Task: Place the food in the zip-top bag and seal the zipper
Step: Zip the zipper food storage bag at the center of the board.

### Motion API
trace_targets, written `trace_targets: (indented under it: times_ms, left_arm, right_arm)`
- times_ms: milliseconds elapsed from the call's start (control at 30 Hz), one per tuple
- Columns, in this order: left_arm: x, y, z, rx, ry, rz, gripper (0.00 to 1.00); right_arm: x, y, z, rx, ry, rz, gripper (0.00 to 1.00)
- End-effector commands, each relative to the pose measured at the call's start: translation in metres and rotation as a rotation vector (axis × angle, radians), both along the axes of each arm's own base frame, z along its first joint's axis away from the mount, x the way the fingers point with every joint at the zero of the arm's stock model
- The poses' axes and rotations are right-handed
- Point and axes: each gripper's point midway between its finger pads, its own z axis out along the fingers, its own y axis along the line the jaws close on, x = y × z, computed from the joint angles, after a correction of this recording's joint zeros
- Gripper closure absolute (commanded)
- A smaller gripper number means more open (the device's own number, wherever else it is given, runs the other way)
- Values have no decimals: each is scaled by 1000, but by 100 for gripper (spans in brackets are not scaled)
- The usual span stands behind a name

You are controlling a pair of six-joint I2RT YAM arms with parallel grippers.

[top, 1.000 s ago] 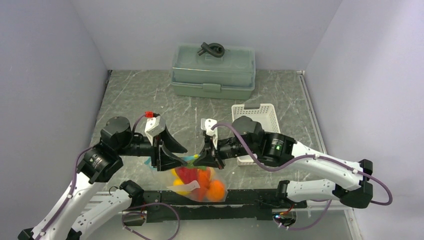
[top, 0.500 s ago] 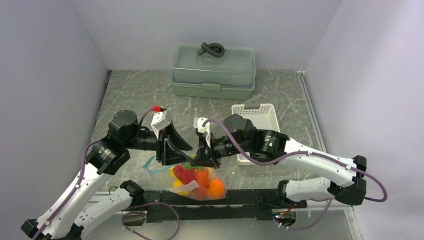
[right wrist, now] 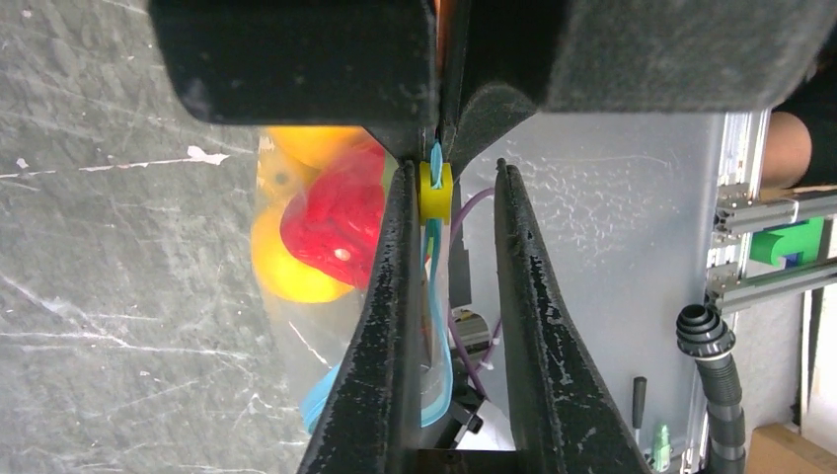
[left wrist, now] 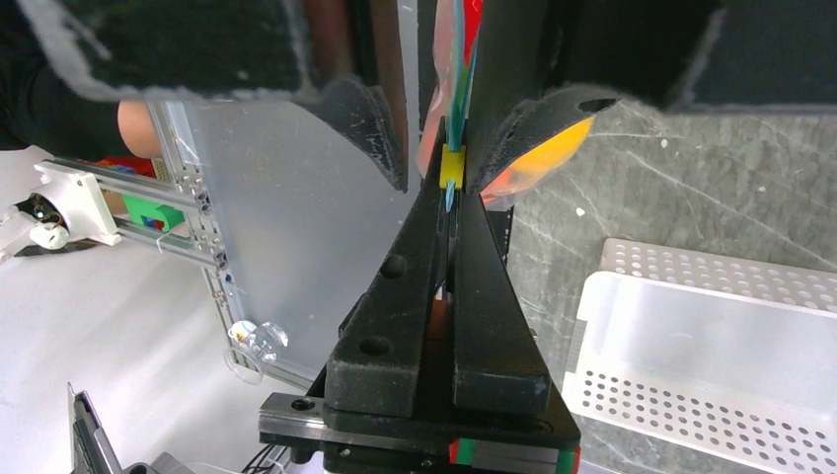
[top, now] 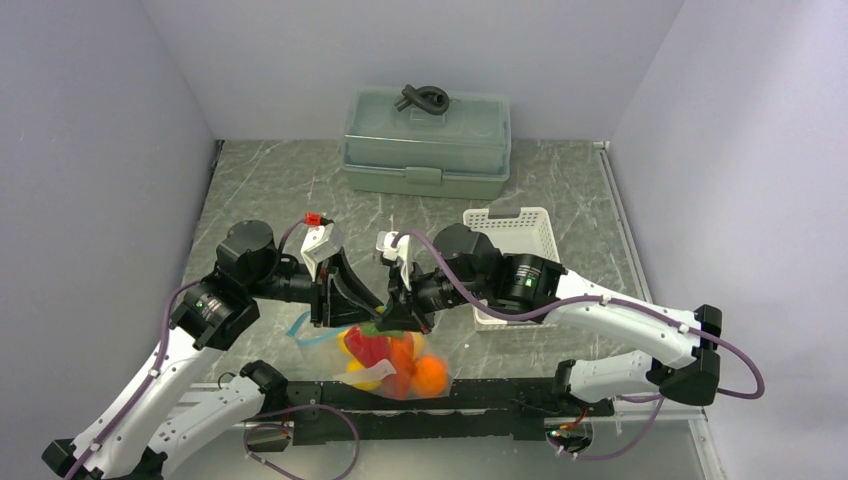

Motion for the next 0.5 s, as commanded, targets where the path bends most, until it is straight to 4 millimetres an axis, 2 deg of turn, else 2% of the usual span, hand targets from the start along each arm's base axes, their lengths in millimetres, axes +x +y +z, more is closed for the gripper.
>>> trace_targets:
  times_ms: [0,267,367,467]
  left_arm:
    - [-7,2,17,-42,-56,-31,73]
    - [-7,2,16,-39,-56,-30,89]
    - [-7,2,17,-40,-58,-36,99]
    - [-8,2,16,-40,-58,-35,100]
  right_arm:
    - [1,6,44,122,-27,4,100]
    - [4,6,44,120,-18,-2,100]
    - [4,6,43,118,-18,-4,100]
    - [5,5,43,118,-17,-6,100]
